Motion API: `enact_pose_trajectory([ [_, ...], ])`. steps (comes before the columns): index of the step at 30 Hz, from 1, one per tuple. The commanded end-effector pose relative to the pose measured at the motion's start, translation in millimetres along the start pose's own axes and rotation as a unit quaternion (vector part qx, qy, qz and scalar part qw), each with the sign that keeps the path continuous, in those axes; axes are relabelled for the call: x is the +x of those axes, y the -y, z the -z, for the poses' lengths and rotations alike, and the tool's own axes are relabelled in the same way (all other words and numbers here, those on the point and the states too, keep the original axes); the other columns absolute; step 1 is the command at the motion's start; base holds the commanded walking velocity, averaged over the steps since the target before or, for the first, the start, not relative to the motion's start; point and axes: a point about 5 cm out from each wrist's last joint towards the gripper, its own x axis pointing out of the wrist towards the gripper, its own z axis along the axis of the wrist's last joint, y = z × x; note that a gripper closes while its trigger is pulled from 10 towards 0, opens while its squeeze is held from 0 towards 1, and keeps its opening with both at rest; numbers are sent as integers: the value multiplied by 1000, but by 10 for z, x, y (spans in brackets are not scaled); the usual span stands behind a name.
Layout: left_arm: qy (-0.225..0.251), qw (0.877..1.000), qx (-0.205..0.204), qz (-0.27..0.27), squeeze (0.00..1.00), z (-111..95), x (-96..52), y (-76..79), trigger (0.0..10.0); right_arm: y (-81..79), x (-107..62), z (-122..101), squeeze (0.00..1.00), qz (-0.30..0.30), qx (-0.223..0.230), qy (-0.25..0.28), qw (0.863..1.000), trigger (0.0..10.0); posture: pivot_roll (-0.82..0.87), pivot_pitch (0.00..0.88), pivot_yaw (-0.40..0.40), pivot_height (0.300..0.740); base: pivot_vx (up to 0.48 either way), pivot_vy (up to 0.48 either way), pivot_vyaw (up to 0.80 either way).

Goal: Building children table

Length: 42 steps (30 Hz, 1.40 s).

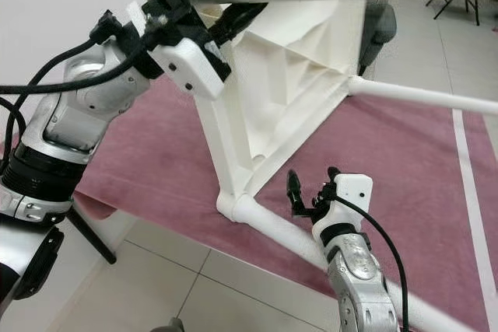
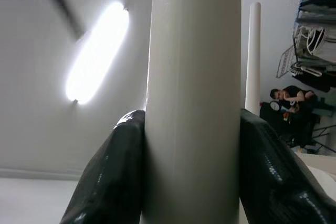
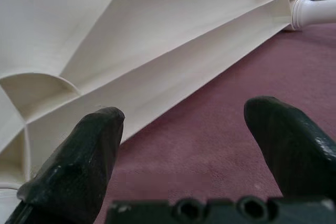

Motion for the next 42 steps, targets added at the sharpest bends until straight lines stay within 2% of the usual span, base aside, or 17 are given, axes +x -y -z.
enact_pose_trajectory([
  [1,7,999,-33,-23,275,-27,-27,33,10000,7,-5,89,0,3,0,-19,1000,10000,119,0,-5,740,0,0,0],
  [2,10,999,-33,-14,1000,-46,-42,52,10000,-3,22,86,0,-2,-4,-15,1000,10000,118,0,-5,740,0,0,0],
  [6,13,999,-35,-10,1000,-69,-49,69,10000,-17,38,102,0,-5,-7,-13,1000,10000,119,0,-6,740,0,0,0],
  [7,15,999,-40,-4,769,-87,-50,83,10000,-26,42,119,0,-6,-7,-12,1000,10000,121,0,-5,740,0,0,0],
  [8,15,999,-40,-4,769,-87,-50,83,10000,-26,42,119,0,-6,-7,-12,1000,10000,121,0,-5,740,0,0,0],
  [9,18,999,-43,1,0,-101,-55,95,10000,-30,44,125,0,-6,-7,-12,1000,10000,121,0,-5,740,0,0,0],
  [17,31,992,-82,86,0,-160,-240,227,10000,-39,62,144,0,-8,-9,-11,1000,10000,125,0,-5,740,0,0,0],
  [20,23,982,-133,135,0,-185,-364,278,10000,-38,72,155,0,-11,-14,-11,1000,10000,129,0,-8,740,0,0,0],
  [21,23,982,-133,135,0,-185,-364,278,10000,-38,72,155,0,-11,-14,-11,1000,10000,129,0,-8,740,0,0,0],
  [23,11,973,-176,151,0,-193,-446,274,10000,-40,86,156,0,-13,-16,-10,1000,10000,133,0,-12,740,0,0,0],
  [29,-8,966,-210,150,0,-191,-532,250,10000,-36,93,157,0,-17,-20,-10,1000,10000,132,0,-17,740,0,0,0],
  [34,-22,951,-262,164,0,-217,-620,253,10000,-33,102,153,0,-20,-25,-9,999,10000,132,0,-21,740,0,0,0],
  [38,-53,898,-393,192,0,-280,-808,312,10000,-27,107,147,0,-22,-28,-8,999,10000,130,0,-23,740,0,0,0],
  [39,-53,898,-393,192,0,-280,-808,312,10000,-27,107,147,0,-22,-28,-8,999,10000,130,0,-23,740,0,0,0],
  [40,-70,870,-445,199,0,-289,-902,341,10000,-26,104,149,0,-23,-29,-8,999,10000,130,0,-24,740,0,0,0],
  [41,-77,859,-465,202,0,-291,-940,358,10000,-25,102,153,0,-23,-29,-8,999,10000,132,0,-24,740,0,0,0],
  [42,-77,859,-465,202,0,-291,-940,358,10000,-25,102,153,0,-23,-29,-8,999,10000,132,0,-24,740,0,0,0],
])
